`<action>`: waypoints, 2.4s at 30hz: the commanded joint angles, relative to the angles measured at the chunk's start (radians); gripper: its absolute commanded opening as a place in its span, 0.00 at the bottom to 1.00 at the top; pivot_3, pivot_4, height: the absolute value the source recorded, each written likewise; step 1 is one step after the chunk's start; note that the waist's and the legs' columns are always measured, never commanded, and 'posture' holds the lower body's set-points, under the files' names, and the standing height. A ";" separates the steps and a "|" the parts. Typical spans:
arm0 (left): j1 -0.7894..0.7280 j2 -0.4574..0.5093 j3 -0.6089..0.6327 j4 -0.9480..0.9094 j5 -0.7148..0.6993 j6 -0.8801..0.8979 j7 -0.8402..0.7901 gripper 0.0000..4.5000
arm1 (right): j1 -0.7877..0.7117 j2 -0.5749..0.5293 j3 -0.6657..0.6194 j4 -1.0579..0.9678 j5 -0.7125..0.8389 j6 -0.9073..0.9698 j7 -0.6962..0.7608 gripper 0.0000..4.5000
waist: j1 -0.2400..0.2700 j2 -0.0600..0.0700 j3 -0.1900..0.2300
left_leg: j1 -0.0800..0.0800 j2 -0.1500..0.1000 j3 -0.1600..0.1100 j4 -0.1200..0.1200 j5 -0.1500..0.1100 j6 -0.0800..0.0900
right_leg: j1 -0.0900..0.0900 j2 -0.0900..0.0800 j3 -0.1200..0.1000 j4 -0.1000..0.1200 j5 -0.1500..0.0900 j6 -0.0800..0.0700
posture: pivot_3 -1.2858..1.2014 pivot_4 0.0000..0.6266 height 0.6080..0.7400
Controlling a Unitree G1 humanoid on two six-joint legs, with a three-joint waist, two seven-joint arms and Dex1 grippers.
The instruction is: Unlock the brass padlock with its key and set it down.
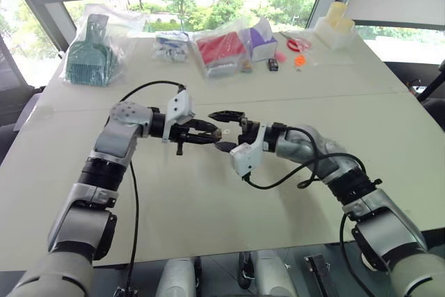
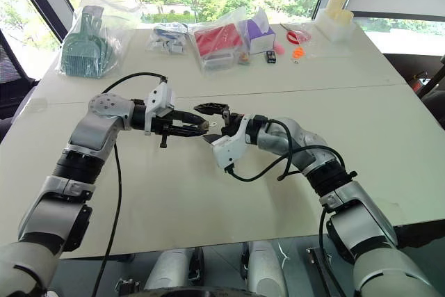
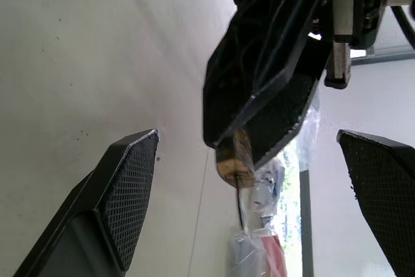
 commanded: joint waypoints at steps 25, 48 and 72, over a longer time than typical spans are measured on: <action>0.007 0.023 -0.007 -0.049 -0.022 0.014 -0.037 0.17 | -0.054 -0.003 0.017 0.016 -0.089 -0.182 -0.118 0.01 | -0.005 0.000 0.000 | 0.000 0.000 0.000 0.000 0.000 0.000 | 0.000 0.000 0.000 0.000 0.000 0.000 | 0.52 0.24 1.00; 0.117 0.177 0.199 -0.251 -0.205 0.276 0.054 0.80 | -0.026 -0.004 0.002 0.040 -0.060 -0.145 -0.099 0.00 | -0.013 0.000 0.000 | 0.000 0.000 0.000 0.000 0.000 0.000 | 0.000 0.000 0.001 0.000 0.000 0.000 | 0.52 0.24 1.00; 0.209 0.141 0.093 -0.236 -0.128 0.188 0.122 0.00 | -0.023 0.000 0.006 0.018 -0.049 -0.137 -0.083 0.00 | -0.013 0.001 0.000 | 0.001 0.000 0.001 0.000 0.000 -0.001 | 0.000 0.000 0.001 0.000 0.000 0.000 | 0.52 0.24 1.00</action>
